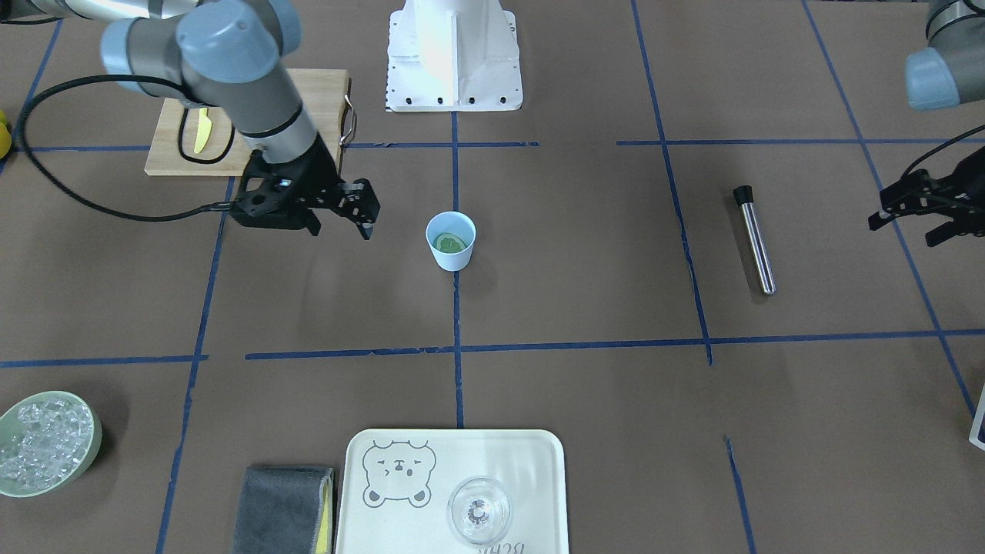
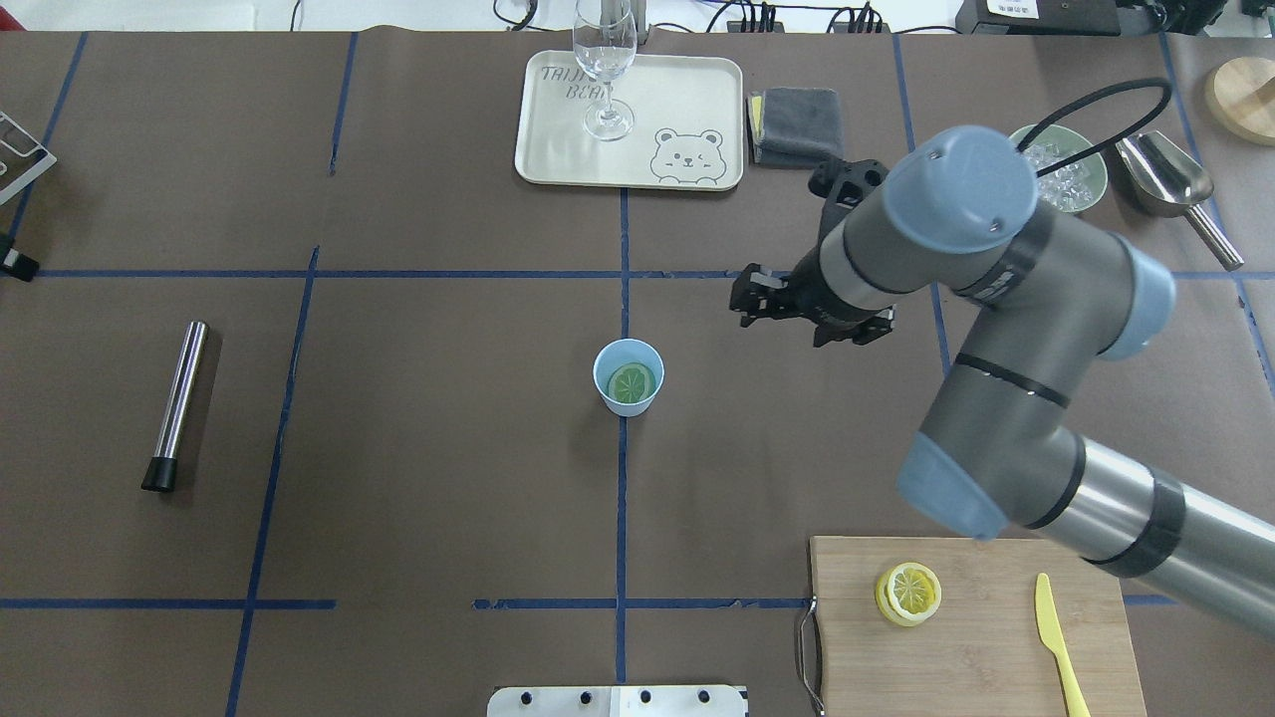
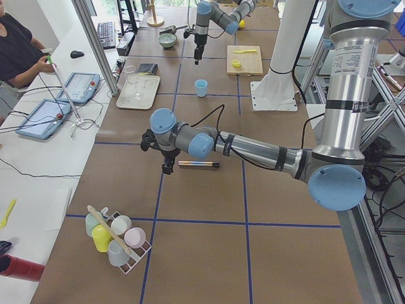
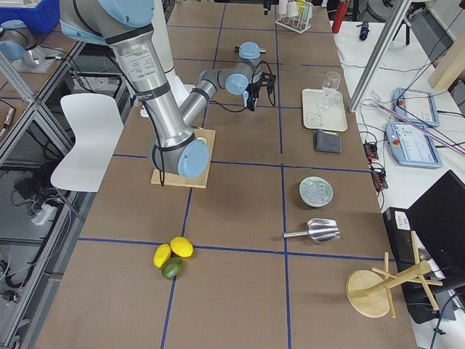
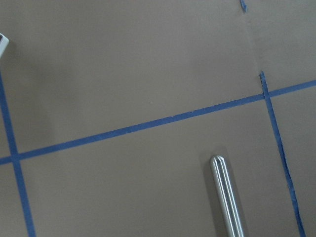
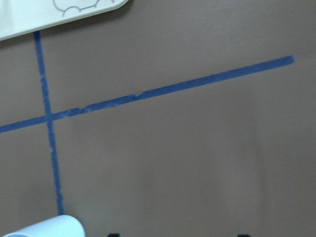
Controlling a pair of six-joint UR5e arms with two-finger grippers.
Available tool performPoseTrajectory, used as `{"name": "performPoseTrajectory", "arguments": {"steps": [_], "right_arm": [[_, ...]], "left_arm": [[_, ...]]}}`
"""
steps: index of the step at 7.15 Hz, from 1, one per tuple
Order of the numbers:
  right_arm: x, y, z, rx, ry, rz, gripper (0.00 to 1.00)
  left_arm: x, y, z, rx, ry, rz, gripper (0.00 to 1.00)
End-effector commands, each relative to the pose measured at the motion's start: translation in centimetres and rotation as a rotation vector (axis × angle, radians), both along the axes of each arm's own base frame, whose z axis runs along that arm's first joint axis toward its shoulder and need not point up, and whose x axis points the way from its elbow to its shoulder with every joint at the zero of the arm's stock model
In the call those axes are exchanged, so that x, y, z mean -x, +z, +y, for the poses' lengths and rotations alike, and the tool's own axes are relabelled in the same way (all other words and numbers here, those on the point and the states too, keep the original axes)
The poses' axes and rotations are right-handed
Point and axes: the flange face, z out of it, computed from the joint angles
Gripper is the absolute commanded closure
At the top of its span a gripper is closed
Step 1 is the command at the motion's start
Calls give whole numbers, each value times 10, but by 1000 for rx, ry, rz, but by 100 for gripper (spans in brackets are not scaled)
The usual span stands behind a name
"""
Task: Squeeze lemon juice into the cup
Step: 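Release the lemon slice into the blue cup and withdraw the right gripper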
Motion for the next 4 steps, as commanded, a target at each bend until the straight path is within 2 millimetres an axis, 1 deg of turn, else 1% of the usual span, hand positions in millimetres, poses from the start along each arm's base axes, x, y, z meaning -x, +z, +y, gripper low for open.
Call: {"name": "performPoseTrajectory", "arguments": {"steps": [1,2,3,4], "right_arm": [[-93,70,-23,-26,-70,39,16],[-103,81,-23,-19,-91,36,16],[-103,82,-22,-17,-93,38,14],[-103,83,-22,-15,-92,39,13]], "left_arm": [[-78,2,-13,113,-19,-57,4],[-98,2,-10,128,1,-65,6],[-122,3,-2,130,10,-98,6],[-146,8,2,118,15,-147,6]]}}
